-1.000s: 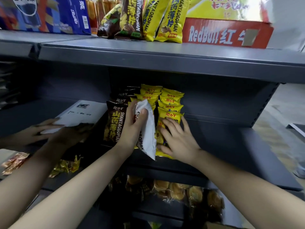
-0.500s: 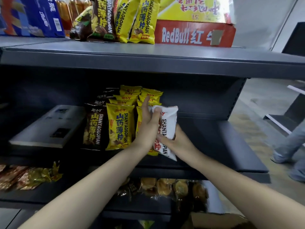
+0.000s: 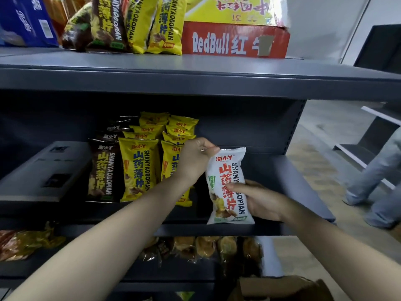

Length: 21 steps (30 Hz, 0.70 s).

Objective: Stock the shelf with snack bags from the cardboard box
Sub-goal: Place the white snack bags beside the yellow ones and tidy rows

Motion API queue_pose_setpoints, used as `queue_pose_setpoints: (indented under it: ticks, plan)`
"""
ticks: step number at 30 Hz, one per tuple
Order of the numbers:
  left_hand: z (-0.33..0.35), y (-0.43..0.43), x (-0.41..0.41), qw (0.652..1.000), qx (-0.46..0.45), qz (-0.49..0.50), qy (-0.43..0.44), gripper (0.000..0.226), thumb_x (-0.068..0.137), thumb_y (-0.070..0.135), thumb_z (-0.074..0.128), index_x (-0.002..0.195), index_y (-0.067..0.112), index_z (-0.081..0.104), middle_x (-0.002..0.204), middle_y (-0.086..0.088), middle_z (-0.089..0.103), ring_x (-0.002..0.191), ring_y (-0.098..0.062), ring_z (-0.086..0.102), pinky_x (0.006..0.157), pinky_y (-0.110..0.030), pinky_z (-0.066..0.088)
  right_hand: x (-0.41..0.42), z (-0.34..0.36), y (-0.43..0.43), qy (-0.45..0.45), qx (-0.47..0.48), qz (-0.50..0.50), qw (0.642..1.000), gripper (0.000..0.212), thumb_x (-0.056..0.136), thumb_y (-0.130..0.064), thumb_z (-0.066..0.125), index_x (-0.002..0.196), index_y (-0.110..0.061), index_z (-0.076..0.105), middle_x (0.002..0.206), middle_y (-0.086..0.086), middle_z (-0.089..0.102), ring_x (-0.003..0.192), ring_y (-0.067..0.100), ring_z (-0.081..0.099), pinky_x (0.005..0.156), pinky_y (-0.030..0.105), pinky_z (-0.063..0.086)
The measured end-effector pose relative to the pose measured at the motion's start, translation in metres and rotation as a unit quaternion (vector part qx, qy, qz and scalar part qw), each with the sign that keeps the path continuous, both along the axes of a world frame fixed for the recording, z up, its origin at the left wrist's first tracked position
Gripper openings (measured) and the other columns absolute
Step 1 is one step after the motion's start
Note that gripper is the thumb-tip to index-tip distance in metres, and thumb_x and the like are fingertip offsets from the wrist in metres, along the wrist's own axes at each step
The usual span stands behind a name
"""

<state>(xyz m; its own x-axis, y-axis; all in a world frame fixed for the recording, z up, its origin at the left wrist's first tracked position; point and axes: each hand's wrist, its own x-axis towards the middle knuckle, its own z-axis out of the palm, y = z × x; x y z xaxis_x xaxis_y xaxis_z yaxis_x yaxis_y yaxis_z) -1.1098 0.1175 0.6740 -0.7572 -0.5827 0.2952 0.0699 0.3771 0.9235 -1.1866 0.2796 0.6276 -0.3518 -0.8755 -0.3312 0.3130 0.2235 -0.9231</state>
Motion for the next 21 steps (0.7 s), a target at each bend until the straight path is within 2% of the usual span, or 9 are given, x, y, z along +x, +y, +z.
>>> queue_pose_setpoints:
  ticks: [2,5,7,9,12,14,15,17,21]
  plan:
    - [-0.001,0.000,-0.007,1.000,-0.021,0.014,0.005,0.012,0.087,0.009,0.065,0.075,0.008,0.063,0.067,0.007,0.060,0.063,0.000,0.055,0.055,-0.004,0.040,-0.001,-0.002,0.000,0.044,-0.002,-0.024,0.999,0.056,0.077,-0.027,0.073,0.128,-0.009,0.055,0.120,0.014,0.066,0.112,0.029,0.063,0.101,0.047,0.047]
    - [0.003,-0.003,-0.018,0.998,-0.060,0.034,0.010,0.012,0.089,0.010,0.063,0.077,0.008,0.063,0.067,0.010,0.057,0.062,0.003,0.052,0.056,-0.004,0.039,0.004,-0.008,-0.006,0.261,0.023,-0.102,0.960,0.076,0.077,-0.029,0.078,0.137,-0.019,0.034,0.119,-0.012,0.061,0.107,-0.003,0.060,0.089,0.016,0.049]
    - [0.007,-0.005,-0.027,0.997,-0.068,0.033,0.020,0.012,0.089,0.010,0.064,0.077,0.009,0.062,0.066,0.011,0.056,0.062,0.002,0.052,0.055,-0.005,0.038,0.008,-0.013,-0.015,0.351,-0.003,-0.122,0.928,0.090,0.077,-0.018,0.079,0.141,-0.025,0.016,0.120,-0.020,0.048,0.106,-0.016,0.050,0.081,0.006,0.045]
    - [0.010,-0.005,-0.034,0.997,-0.075,0.023,0.022,0.010,0.089,0.010,0.063,0.079,0.009,0.062,0.068,0.011,0.057,0.063,0.002,0.053,0.056,-0.004,0.039,0.005,-0.020,-0.026,0.401,-0.014,-0.130,0.907,0.098,0.075,-0.013,0.079,0.143,-0.024,0.009,0.123,-0.014,0.042,0.110,-0.011,0.047,0.081,0.007,0.045]
    - [0.011,-0.010,-0.034,0.989,-0.147,0.026,0.022,0.009,0.092,0.008,0.057,0.097,0.005,0.064,0.088,0.001,0.063,0.081,-0.006,0.058,0.067,0.000,0.038,-0.009,-0.022,-0.046,0.416,-0.007,-0.180,0.891,0.087,0.077,-0.019,0.077,0.139,-0.016,0.017,0.120,-0.008,0.043,0.114,0.006,0.050,0.088,0.020,0.048]
    - [0.003,-0.020,-0.022,0.954,-0.289,0.069,0.032,0.025,0.093,0.008,0.053,0.116,0.002,0.058,0.115,-0.010,0.059,0.106,-0.014,0.054,0.089,-0.004,0.035,-0.020,-0.019,-0.060,0.409,-0.005,-0.205,0.889,0.081,0.080,-0.023,0.075,0.137,-0.015,0.019,0.116,-0.010,0.045,0.112,0.009,0.052,0.090,0.028,0.050]
    - [-0.005,-0.027,-0.014,0.921,-0.376,0.094,0.036,0.031,0.092,0.009,0.052,0.121,0.001,0.055,0.124,-0.014,0.055,0.115,-0.020,0.050,0.100,-0.016,0.035,-0.026,-0.017,-0.068,0.402,-0.003,-0.219,0.889,0.081,0.081,-0.025,0.074,0.138,-0.014,0.018,0.117,-0.009,0.048,0.110,0.009,0.053,0.088,0.027,0.049]
    - [-0.023,-0.045,0.005,0.849,-0.513,0.127,0.017,0.038,0.090,0.013,0.049,0.126,0.002,0.053,0.132,-0.017,0.051,0.127,-0.032,0.043,0.108,-0.042,0.033,-0.039,-0.014,-0.085,0.386,-0.002,-0.247,0.889,0.081,0.082,-0.024,0.074,0.138,-0.011,0.017,0.119,-0.004,0.052,0.106,0.011,0.056,0.082,0.023,0.047]
    - [-0.057,-0.079,0.042,0.789,-0.569,0.181,-0.145,0.051,0.095,0.039,0.040,0.137,0.010,0.045,0.143,-0.018,0.042,0.135,-0.038,0.034,0.108,-0.058,0.028,-0.063,-0.020,-0.122,0.372,0.001,-0.278,0.886,0.073,0.083,-0.013,0.072,0.135,-0.008,0.021,0.120,0.002,0.055,0.106,0.014,0.056,0.079,0.020,0.043]
